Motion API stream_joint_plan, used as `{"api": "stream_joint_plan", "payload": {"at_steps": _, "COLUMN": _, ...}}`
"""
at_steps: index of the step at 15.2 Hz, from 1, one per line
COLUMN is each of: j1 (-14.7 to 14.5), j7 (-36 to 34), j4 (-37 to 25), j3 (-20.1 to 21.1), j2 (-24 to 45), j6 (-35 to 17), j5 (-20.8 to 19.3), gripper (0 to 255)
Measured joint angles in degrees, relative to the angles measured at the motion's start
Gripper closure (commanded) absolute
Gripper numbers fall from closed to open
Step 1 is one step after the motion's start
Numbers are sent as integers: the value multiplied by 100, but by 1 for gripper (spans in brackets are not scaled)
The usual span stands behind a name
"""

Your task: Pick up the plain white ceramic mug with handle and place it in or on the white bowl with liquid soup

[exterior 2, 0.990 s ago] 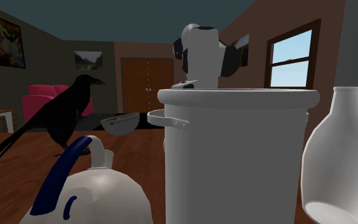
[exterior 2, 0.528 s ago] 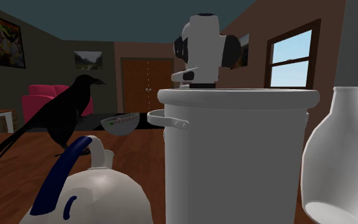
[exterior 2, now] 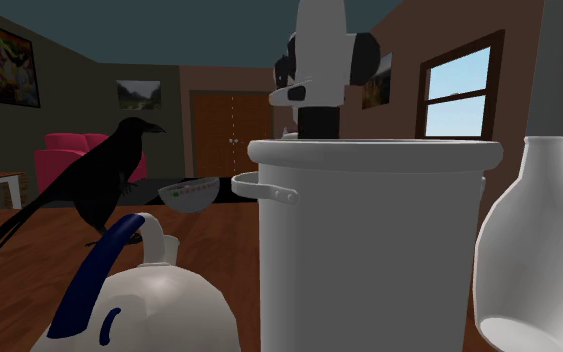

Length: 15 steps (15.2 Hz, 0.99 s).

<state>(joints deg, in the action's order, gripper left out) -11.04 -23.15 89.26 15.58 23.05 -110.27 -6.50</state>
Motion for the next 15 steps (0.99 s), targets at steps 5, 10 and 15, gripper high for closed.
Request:
{"api": "stream_joint_plan", "payload": {"at_steps": 5, "j1": -6, "j7": 21, "j4": -302, "j3": 13, "j2": -67, "j6": 365, "j5": 27, "gripper": 255}}
{"api": "stream_joint_plan", "payload": {"at_steps": 10, "j1": -17, "j7": 37, "j4": -609, "j3": 24, "j2": -113, "j6": 715, "j5": 45, "gripper": 255}}
{"api": "stream_joint_plan", "payload": {"at_steps": 15, "j1": -39, "j7": 46, "j4": -973, "j3": 34, "j2": -132, "j6": 1097, "j5": 54, "gripper": 255}}
